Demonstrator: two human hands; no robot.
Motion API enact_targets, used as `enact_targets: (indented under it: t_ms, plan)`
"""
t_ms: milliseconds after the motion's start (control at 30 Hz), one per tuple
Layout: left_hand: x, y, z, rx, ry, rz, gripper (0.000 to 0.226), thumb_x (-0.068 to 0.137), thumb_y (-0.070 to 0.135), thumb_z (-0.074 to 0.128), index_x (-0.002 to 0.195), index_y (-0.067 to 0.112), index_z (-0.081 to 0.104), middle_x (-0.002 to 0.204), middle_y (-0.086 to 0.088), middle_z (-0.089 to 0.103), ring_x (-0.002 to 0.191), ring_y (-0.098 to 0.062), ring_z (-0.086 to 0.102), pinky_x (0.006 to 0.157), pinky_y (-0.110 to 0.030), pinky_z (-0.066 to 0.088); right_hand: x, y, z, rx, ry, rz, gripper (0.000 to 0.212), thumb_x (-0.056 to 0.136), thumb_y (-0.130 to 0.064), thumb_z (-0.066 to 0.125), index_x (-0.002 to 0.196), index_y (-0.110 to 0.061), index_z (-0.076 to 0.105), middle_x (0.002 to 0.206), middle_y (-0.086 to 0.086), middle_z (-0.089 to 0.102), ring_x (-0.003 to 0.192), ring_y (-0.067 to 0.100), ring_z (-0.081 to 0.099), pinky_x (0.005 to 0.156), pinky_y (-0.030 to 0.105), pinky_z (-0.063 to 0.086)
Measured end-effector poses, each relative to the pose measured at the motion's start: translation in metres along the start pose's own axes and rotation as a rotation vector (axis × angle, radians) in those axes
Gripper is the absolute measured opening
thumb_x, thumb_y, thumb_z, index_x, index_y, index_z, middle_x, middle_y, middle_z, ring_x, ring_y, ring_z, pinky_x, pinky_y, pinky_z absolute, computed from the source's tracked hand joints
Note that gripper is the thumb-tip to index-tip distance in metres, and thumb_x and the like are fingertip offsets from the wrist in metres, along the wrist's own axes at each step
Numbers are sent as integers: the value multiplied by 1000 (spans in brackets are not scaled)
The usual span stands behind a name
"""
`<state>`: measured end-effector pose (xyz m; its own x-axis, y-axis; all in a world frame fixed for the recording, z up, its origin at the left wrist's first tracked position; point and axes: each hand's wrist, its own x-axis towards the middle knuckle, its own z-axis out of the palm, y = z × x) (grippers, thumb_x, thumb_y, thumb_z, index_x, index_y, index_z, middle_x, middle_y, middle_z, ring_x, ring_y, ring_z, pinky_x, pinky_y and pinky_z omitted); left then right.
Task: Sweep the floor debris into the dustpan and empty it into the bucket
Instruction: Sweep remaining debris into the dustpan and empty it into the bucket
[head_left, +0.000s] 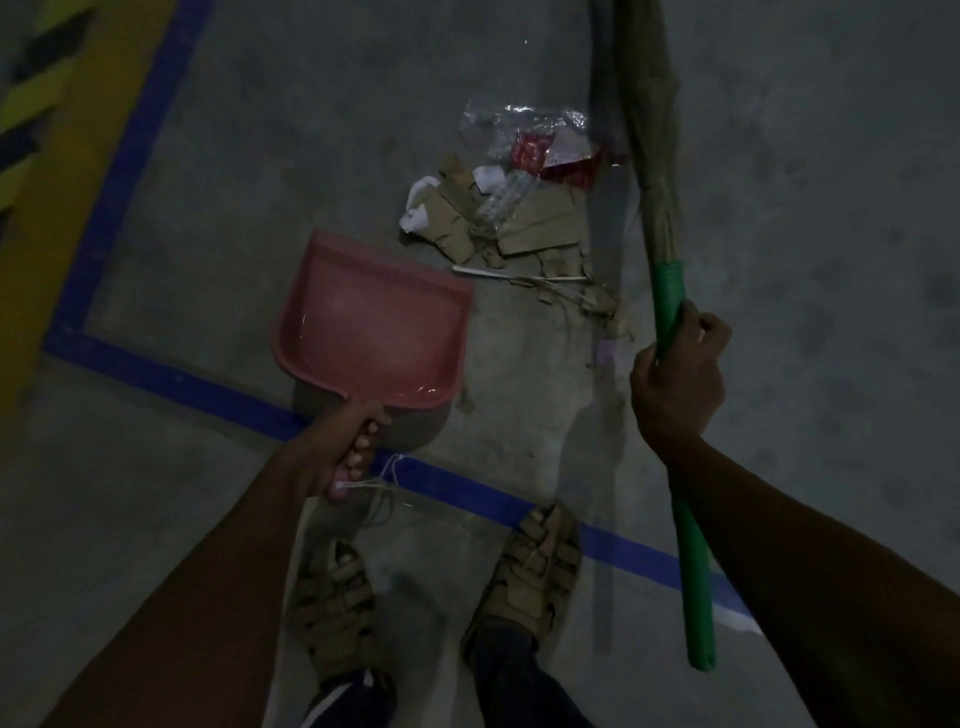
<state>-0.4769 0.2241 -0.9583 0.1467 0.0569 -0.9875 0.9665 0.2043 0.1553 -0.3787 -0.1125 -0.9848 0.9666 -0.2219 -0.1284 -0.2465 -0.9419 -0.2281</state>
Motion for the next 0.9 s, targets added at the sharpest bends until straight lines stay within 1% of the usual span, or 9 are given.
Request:
enact_targets:
  t_ms: [100, 233, 300, 367, 467, 533, 633, 800, 900]
  plan:
    - [16, 13, -9, 134, -36, -8, 36, 89, 15, 52, 58, 19, 35, 42, 5, 29, 30, -9, 22, 35, -13, 17, 16, 2, 14, -5, 34, 54, 58, 90, -15, 58, 144, -13, 36, 139, 13, 38, 92, 32, 60, 63, 32, 42]
    - [31, 37, -8, 248, -65, -20, 36, 93, 15, 48, 59, 19, 34, 41, 5, 26, 28, -8, 19, 32, -12, 15, 29, 13, 31, -57, -38, 3, 58, 89, -12, 57, 143, -9, 38, 142, 15, 37, 93, 36, 61, 62, 33, 38]
    - [34, 44, -2, 274, -79, -24, 39, 94, 14, 45, 58, 18, 32, 39, 5, 25, 27, -7, 17, 31, -11, 13, 25, 12, 38, -55, -71, -18, 57, 90, -16, 58, 143, -7, 38, 144, 15, 37, 91, 36, 61, 62, 33, 36]
    - [39, 47, 4, 287, -85, -29, 39, 94, 14, 44, 57, 18, 32, 38, 5, 25, 26, -7, 17, 31, -11, 13, 15, 8, 46, -29, -82, -66, 56, 93, -26, 58, 142, -6, 39, 143, 15, 38, 88, 34, 61, 60, 32, 35]
    - [43, 52, 12, 316, -89, -47, 37, 94, 16, 44, 59, 19, 32, 38, 6, 25, 25, -7, 17, 30, -11, 13, -2, 6, 56, 8, -48, -115, 44, 101, -30, 53, 137, -5, 46, 135, 15, 45, 85, 31, 60, 58, 28, 34]
    - [44, 57, 15, 332, -100, -45, 35, 93, 16, 44, 60, 19, 32, 38, 6, 25, 25, -7, 18, 30, -11, 14, -14, 11, 59, -11, -62, -142, 43, 99, -22, 56, 137, -5, 46, 134, 14, 46, 82, 29, 59, 55, 27, 33]
    - [39, 63, 11, 357, -95, -38, 35, 92, 16, 43, 59, 18, 32, 38, 6, 24, 25, -7, 17, 31, -10, 14, -26, 25, 57, -59, -127, -136, 58, 87, -7, 61, 142, -5, 43, 141, 13, 43, 85, 30, 58, 56, 27, 32]
    - [23, 50, -12, 412, -81, -60, 36, 91, 11, 43, 58, 16, 32, 41, 3, 23, 26, -9, 16, 34, -9, 14, -26, 41, 48, -61, -172, -124, 61, 86, -7, 61, 143, -8, 40, 145, 13, 38, 92, 34, 59, 56, 34, 45]
    - [21, 37, -25, 400, -73, -104, 37, 90, 11, 45, 56, 17, 32, 41, 3, 22, 27, -9, 14, 35, -8, 14, -25, 41, 46, -60, -178, -131, 61, 85, -7, 61, 142, -8, 39, 143, 13, 38, 94, 34, 58, 57, 34, 44]
